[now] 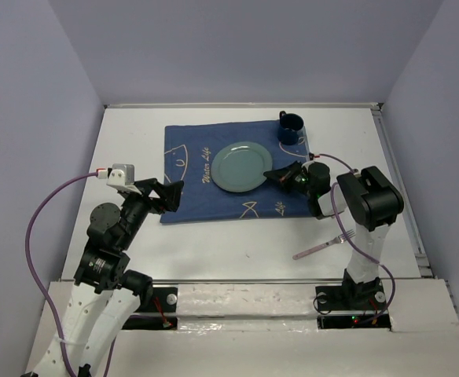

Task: Set the dinner table for one person

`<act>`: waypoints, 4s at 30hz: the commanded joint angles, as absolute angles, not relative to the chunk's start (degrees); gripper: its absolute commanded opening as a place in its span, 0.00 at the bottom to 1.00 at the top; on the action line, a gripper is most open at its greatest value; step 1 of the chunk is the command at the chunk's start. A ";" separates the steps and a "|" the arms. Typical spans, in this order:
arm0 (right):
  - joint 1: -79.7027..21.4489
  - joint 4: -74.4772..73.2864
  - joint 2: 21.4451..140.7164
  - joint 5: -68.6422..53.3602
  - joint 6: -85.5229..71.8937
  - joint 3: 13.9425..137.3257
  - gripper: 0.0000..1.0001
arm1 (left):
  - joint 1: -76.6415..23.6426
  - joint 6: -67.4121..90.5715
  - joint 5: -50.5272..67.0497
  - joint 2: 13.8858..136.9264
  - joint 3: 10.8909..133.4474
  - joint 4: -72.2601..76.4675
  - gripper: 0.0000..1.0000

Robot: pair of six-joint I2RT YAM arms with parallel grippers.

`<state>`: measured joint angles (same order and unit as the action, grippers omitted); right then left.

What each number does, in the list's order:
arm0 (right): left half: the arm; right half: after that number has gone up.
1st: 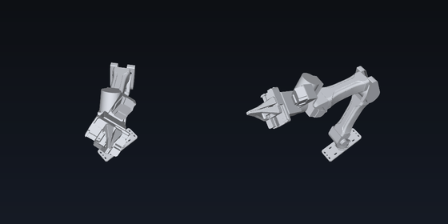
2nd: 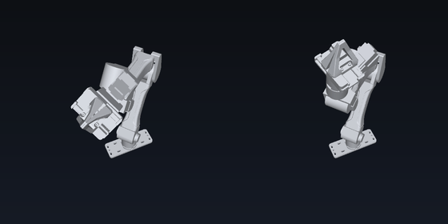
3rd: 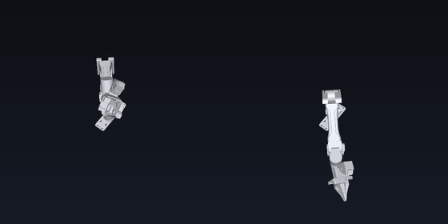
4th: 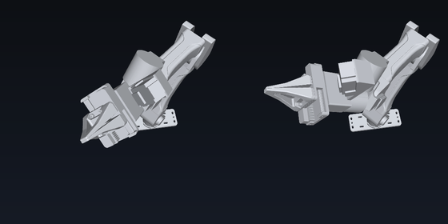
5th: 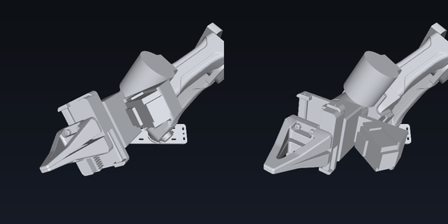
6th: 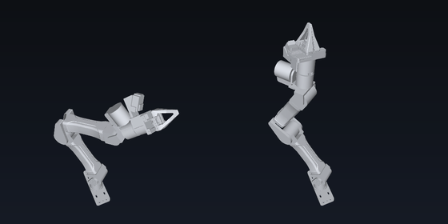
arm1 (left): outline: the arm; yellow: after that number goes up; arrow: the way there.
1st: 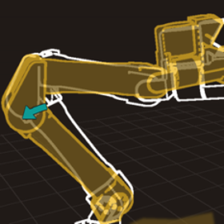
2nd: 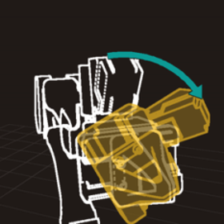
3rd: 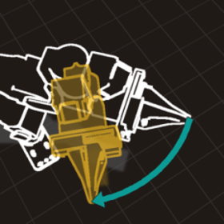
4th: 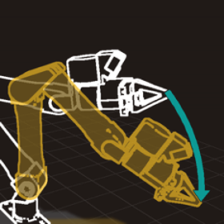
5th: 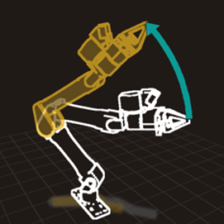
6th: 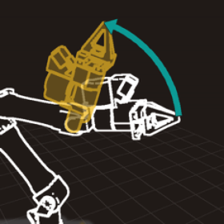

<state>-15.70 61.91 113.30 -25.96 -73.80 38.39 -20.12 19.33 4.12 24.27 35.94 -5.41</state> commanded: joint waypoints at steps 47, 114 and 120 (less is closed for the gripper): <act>-2.66 -10.62 71.99 4.72 -34.03 44.56 0.52 | -23.55 17.58 9.84 18.63 35.42 -3.07 0.99; -15.91 -19.43 106.26 -2.29 -17.14 72.60 0.00 | -23.73 16.00 10.90 25.22 35.86 -4.13 0.99; -15.91 -19.16 107.49 -1.67 -18.10 72.86 0.00 | -23.64 16.00 10.99 25.49 35.77 -4.22 0.99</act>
